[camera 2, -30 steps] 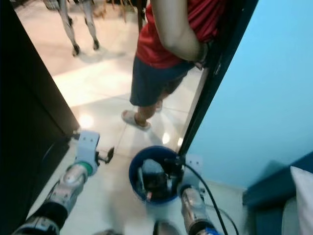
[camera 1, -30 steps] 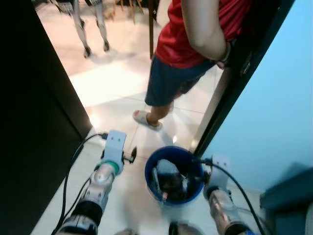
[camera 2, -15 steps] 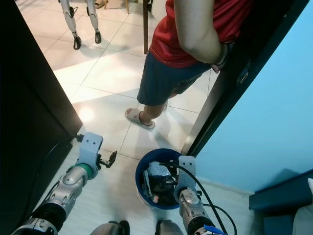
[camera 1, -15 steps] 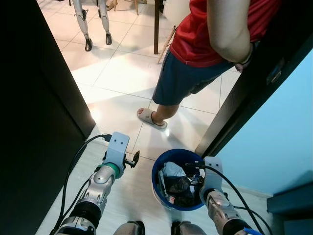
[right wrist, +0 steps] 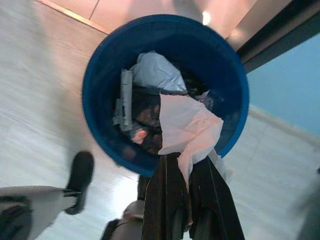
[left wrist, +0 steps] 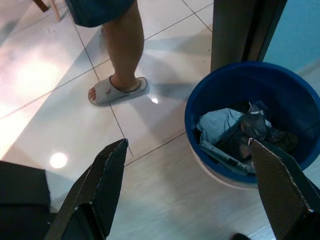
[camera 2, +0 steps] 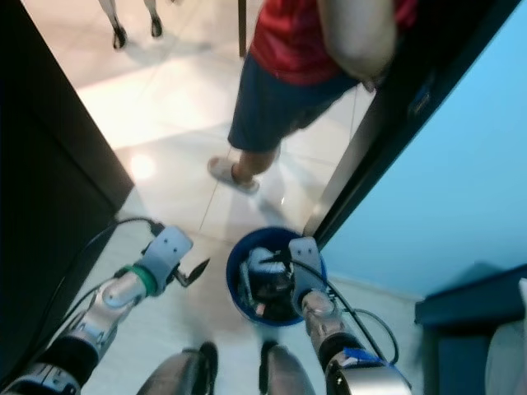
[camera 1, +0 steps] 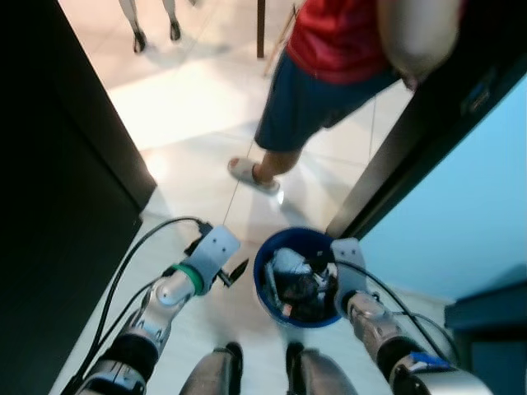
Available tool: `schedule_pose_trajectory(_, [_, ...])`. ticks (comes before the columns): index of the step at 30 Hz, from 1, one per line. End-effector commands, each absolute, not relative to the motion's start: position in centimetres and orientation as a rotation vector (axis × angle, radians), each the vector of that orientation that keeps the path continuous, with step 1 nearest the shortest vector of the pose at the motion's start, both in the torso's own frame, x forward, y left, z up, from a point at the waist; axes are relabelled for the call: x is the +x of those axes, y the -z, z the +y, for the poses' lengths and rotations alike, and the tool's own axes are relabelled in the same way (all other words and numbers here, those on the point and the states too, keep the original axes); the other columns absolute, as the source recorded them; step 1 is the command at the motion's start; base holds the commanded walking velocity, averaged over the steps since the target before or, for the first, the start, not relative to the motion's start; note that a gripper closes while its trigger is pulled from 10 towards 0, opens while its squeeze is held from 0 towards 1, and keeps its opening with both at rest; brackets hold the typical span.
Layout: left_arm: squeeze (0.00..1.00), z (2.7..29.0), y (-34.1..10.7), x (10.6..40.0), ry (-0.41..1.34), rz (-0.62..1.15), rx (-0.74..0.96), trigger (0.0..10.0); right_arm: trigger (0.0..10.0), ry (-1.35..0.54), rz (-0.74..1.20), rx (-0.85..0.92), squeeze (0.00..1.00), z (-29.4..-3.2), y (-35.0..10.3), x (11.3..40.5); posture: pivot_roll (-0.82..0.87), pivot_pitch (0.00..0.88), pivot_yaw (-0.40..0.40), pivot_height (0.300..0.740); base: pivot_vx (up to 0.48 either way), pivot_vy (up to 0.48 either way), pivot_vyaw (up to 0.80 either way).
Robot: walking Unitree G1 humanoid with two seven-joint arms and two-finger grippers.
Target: Clean up the room
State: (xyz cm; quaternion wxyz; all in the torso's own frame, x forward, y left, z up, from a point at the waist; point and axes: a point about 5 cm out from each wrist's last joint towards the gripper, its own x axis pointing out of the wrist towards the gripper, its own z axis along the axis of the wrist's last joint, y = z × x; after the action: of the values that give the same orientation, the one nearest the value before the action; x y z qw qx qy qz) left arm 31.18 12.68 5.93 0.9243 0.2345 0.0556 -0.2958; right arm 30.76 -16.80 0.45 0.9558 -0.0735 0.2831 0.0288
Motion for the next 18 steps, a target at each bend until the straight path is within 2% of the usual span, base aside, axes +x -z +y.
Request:
schedule_pose_trajectory(1, [0.00, 12.8, -5.8, 30.5, 0.676, 0.093, 0.532, 10.0, 10.0, -0.068, 0.590, -0.191, 0.00, -17.3, -0.6, 30.9, 0.09, 0.336, 0.103, 0.740, 0.000, 0.000, 0.00])
schedule_pose_trajectory(8, [0.00, 12.1, -6.2, 29.6, 0.777, 0.048, 0.568, 10.0, 10.0, -0.054, 0.534, -0.261, 0.00, -18.1, -2.1, 32.1, 0.11, 0.373, 0.110, 0.740, 0.000, 0.000, 0.00])
schedule_pose_trajectory(18, [0.00, 12.1, -6.6, 28.9, 0.821, 0.023, 0.590, 10.0, 10.0, -0.098, 0.519, -0.324, 0.00, -17.7, -2.7, 32.7, 0.14, 0.423, 0.115, 0.740, 0.000, 0.000, 0.00])
